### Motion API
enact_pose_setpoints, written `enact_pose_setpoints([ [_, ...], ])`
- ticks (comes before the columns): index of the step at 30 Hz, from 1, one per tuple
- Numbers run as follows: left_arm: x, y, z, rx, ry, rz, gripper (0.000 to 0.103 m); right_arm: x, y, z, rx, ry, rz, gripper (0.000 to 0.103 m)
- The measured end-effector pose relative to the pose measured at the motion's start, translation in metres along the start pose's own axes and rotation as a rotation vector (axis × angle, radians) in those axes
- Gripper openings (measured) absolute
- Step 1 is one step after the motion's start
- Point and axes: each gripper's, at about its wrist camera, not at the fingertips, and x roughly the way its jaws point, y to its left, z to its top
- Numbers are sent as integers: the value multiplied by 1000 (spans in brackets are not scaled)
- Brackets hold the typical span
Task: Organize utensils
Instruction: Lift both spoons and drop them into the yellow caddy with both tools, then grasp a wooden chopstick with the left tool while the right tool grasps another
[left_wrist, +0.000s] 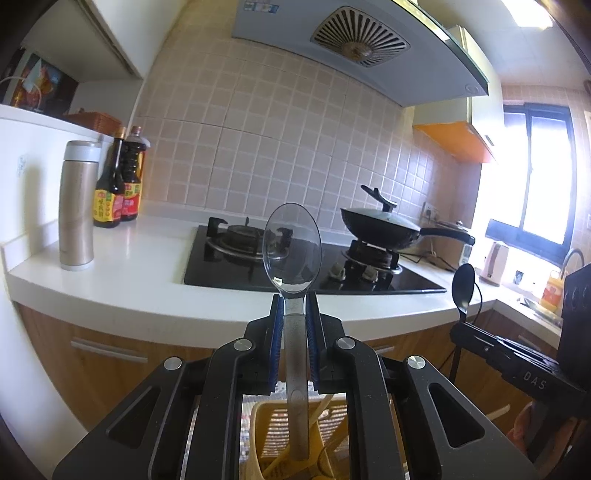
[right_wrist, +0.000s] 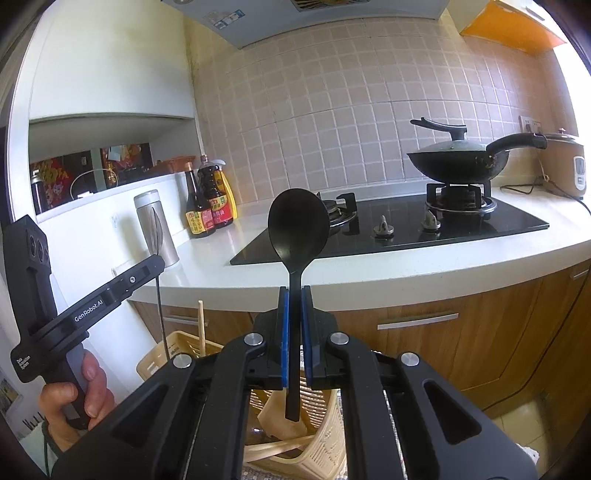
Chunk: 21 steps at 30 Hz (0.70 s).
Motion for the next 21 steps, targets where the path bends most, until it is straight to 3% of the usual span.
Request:
enact_pose_setpoints([
  [2, -3, 0, -1, 2, 13, -27, 15, -1, -1, -1, 8, 16, 22, 6],
  [5, -14, 0, -2, -1, 10, -40, 36, -6, -2, 0, 22, 44, 69, 8],
  [11, -56, 6, 6, -25, 40, -111, 52, -37, 4, 2, 36, 74, 127, 11],
  [14, -81, 11, 9, -45, 88, -122, 60, -65, 15, 3, 27, 69, 155, 28],
  [16, -96, 17, 7, -77, 150, -117, 62, -83, 25, 2, 12, 60, 153, 48],
  [18, -105, 25, 1, -111, 219, -107, 62, -100, 33, 0, 13, 61, 159, 55],
  [21, -109, 35, -15, -165, 341, -76, 62, -113, 47, -6, 17, 104, 146, 55],
])
